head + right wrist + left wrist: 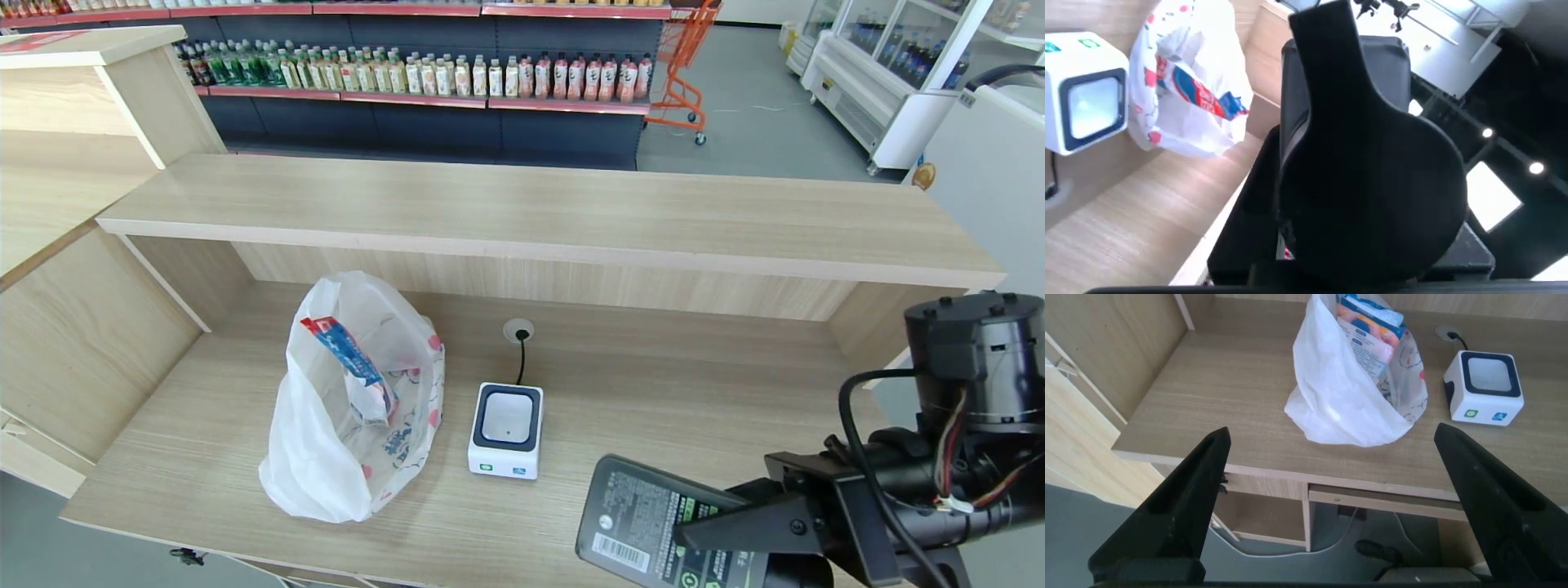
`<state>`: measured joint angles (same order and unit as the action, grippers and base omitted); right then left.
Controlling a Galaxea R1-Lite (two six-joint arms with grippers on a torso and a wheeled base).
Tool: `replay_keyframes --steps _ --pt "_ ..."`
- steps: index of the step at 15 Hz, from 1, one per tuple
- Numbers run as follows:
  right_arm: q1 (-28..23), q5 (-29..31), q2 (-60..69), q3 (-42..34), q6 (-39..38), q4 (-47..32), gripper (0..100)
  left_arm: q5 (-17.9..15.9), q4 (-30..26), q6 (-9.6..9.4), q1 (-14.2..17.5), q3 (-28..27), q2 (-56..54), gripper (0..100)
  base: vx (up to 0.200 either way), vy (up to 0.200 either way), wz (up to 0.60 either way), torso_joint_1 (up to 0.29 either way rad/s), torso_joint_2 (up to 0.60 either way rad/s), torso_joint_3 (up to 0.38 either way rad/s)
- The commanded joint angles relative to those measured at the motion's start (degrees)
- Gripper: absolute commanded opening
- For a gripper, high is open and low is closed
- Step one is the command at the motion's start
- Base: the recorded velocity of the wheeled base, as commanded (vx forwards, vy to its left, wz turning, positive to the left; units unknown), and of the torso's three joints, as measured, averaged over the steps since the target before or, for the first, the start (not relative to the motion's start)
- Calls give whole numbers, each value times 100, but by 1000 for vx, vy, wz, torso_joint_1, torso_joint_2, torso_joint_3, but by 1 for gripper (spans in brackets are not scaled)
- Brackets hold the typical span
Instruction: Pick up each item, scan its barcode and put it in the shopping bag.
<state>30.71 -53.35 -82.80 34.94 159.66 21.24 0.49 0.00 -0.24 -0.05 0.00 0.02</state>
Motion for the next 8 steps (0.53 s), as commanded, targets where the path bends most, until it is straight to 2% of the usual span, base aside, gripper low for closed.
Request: replay_keyframes --steps 1,4,8 --pt "251 0 -500 -5 -190 443 0 4 0 -2 -4 0 -2 100 0 0 0 0 0 0" --pt "375 0 -922 -5 -409 944 0 4 0 -2 5 0 -2 100 0 0 0 0 0 0" --pt "366 0 -1204 4 -471 988 0 4 0 -2 -4 0 -2 100 0 0 0 0 0 0"
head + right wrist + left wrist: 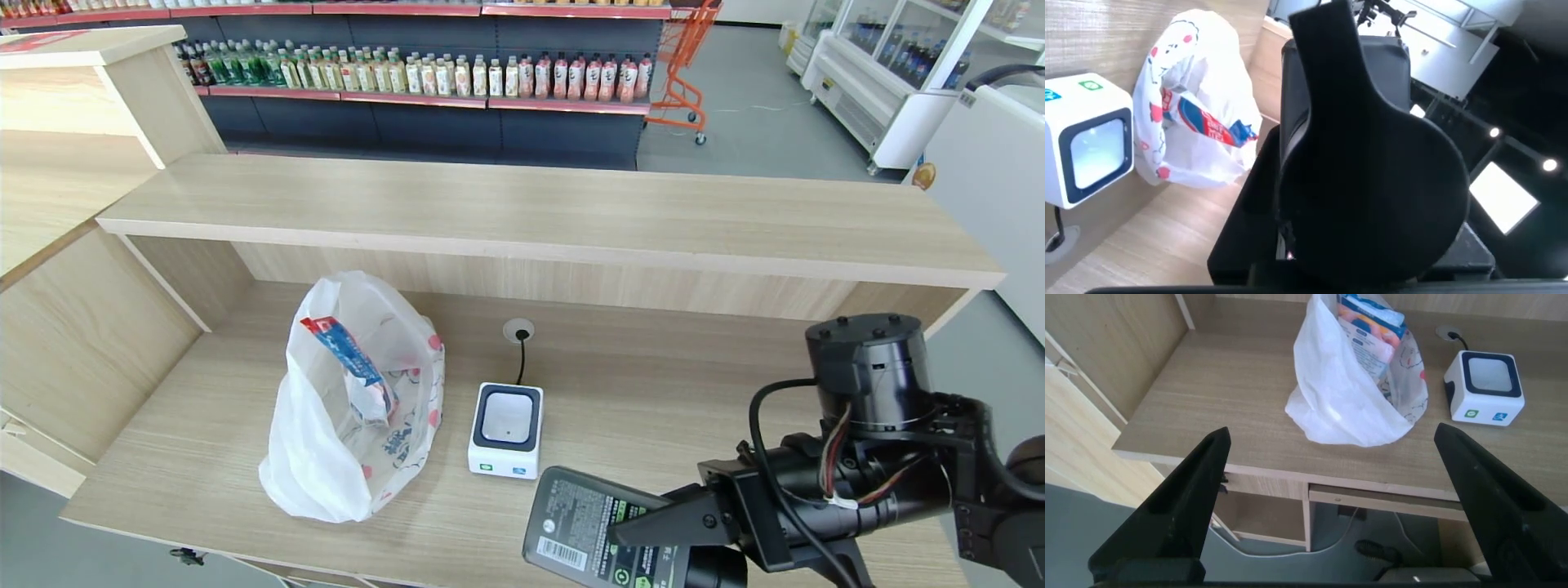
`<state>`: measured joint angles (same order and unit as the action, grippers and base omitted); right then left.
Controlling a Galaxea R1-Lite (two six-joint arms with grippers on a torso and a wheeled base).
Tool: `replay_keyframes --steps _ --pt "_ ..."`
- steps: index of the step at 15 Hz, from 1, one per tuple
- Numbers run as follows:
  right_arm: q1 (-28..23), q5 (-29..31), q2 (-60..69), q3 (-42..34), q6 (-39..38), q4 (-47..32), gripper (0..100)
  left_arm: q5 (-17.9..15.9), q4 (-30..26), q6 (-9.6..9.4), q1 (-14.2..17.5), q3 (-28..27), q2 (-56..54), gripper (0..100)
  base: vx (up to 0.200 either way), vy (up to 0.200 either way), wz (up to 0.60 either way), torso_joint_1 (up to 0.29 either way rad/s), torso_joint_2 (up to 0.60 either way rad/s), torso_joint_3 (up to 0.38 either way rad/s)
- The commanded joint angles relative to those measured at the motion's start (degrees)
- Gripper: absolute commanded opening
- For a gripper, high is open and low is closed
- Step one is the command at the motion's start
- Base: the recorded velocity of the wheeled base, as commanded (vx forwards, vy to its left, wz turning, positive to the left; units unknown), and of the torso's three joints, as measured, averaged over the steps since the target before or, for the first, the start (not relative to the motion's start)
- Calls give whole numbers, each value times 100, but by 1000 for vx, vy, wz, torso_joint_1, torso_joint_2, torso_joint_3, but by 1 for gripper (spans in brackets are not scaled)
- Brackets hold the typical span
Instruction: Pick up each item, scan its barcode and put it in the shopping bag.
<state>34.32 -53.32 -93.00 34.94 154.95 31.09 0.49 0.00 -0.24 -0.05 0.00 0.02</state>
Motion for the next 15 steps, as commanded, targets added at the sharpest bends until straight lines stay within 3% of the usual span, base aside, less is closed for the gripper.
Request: replay_keyframes --steps 1,13,15 --pt "5 -3 -218 4 -9 3 0 4 0 -2 -4 0 -2 100 0 0 0 0 0 0" --pt "-30 -3 -34 -110 -132 -6 0 4 0 -2 -4 0 -2 100 0 0 0 0 0 0" --pt "-30 6 160 -49 -739 3 0 4 0 -2 -4 0 -2 100 0 0 0 0 0 0"
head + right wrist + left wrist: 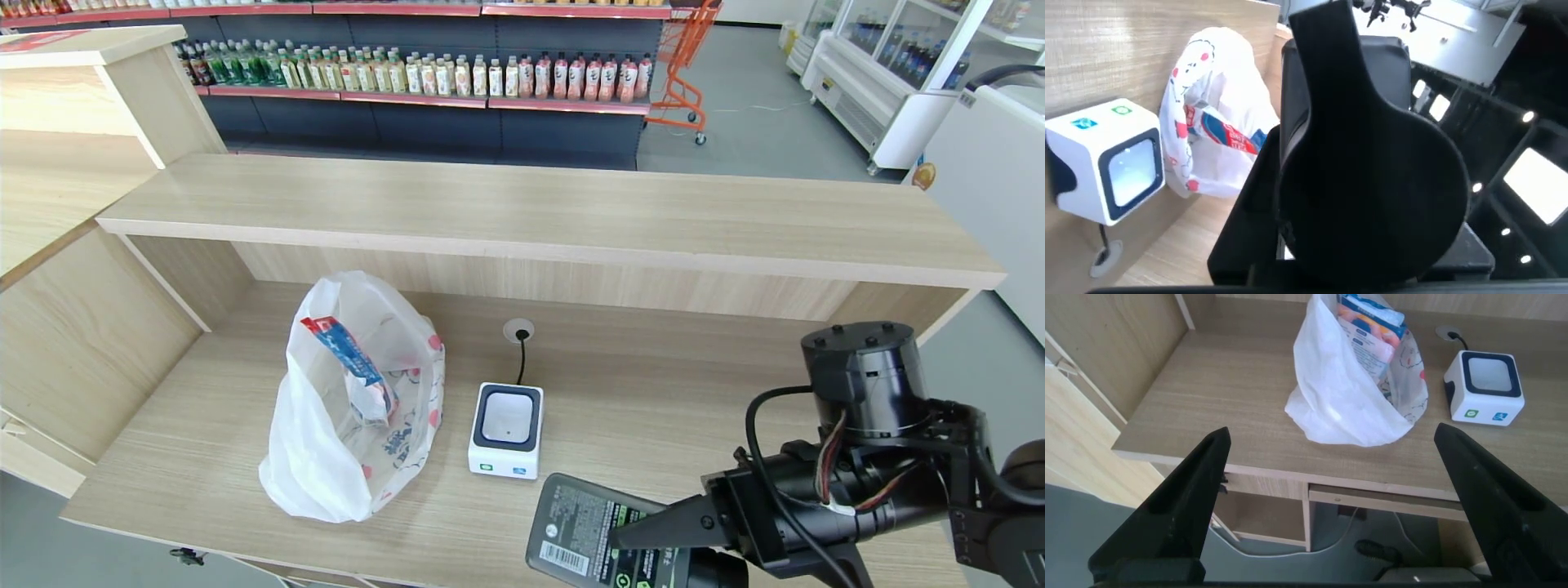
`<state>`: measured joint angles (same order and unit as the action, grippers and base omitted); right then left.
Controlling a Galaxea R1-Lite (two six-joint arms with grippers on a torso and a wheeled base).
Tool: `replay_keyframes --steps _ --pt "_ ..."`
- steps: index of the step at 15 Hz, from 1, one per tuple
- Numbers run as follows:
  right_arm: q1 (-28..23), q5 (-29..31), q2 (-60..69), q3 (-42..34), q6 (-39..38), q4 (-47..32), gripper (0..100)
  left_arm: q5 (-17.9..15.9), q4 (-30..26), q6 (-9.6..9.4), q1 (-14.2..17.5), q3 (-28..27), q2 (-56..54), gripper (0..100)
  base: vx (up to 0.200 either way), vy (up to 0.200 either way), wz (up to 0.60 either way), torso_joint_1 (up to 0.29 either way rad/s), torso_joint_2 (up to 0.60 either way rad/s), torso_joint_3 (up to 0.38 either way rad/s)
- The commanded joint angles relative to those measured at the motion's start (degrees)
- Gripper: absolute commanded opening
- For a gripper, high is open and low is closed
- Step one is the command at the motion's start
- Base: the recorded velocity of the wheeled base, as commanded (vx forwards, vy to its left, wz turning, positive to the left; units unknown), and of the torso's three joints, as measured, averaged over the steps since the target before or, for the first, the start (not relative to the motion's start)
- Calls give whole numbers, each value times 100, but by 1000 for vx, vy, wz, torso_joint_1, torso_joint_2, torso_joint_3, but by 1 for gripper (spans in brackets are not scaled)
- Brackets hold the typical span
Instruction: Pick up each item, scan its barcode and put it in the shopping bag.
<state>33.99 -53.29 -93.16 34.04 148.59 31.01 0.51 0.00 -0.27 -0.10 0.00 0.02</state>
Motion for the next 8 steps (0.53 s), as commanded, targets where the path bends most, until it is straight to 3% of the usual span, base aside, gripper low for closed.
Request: replay_keyframes --steps 1,3,5,8 --pt "-6 11 281 112 -674 10 0 2 0 0 1 0 -2 100 0 0 0 0 0 0" --pt "-454 723 922 288 -2950 142 0 2 0 0 1 0 -2 100 0 0 0 0 0 0" --pt "-1087 1453 1626 77 -4260 107 0 2 0 0 1 0 -2 100 0 0 0 0 0 0" --pt "-1764 1004 2004 -442 -6940 -333 0 2 0 0 1 0 -2 100 0 0 0 0 0 0"
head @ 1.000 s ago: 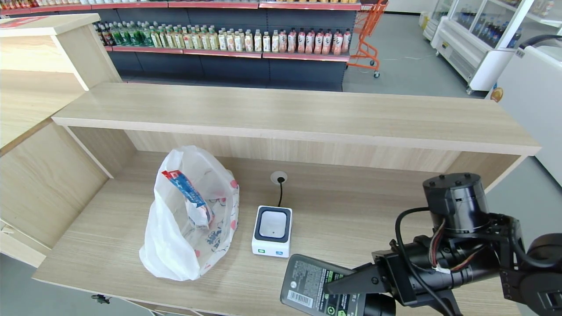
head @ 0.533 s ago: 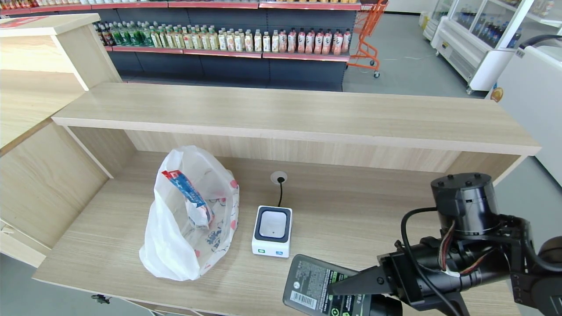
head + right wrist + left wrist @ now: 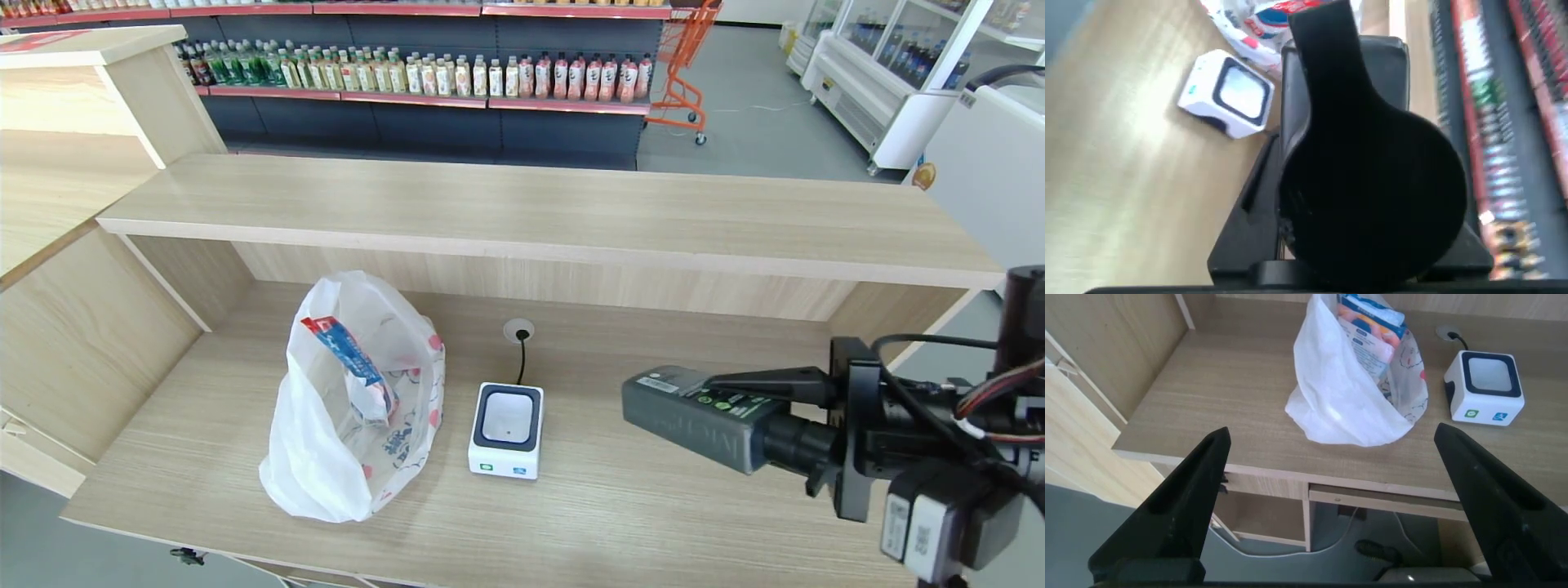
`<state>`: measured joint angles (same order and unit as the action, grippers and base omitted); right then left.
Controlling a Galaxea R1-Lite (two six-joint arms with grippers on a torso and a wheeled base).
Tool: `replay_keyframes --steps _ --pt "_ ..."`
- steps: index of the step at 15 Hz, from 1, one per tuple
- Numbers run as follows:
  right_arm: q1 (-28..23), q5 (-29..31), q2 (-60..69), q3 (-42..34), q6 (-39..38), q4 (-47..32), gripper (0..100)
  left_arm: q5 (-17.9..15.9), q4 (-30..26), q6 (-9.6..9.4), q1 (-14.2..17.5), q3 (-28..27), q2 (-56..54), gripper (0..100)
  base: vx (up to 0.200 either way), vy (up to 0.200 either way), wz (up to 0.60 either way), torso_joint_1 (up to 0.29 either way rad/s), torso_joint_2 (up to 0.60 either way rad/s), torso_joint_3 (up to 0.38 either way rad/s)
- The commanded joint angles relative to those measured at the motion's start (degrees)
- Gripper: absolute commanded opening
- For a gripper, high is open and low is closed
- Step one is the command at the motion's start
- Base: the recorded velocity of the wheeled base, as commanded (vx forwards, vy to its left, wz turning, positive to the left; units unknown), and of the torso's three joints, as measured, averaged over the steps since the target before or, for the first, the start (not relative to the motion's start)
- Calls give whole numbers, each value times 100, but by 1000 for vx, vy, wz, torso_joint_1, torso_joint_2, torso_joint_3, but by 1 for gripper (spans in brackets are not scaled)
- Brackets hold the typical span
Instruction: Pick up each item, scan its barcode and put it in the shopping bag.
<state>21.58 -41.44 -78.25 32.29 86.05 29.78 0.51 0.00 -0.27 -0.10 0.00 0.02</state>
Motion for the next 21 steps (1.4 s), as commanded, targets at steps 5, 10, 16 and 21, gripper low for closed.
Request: replay_keyframes --steps 5,10,16,21 --pt "-1085 312 776 -171 -6224 -579 0 2 0 0 1 0 -2 100 0 0 0 0 0 0" --pt "-136 1771 530 -109 -11075 -552 0 2 0 0 10 0 -2 100 0 0 0 0 0 0" --pt "224 1990 -138 -4 -12798 -544 0 2 0 -8 10 0 -2 100 0 0 0 0 0 0" --pt "224 1973 -252 75 -12886 -552 0 2 0 -35 10 0 -2 100 0 0 0 0 0 0"
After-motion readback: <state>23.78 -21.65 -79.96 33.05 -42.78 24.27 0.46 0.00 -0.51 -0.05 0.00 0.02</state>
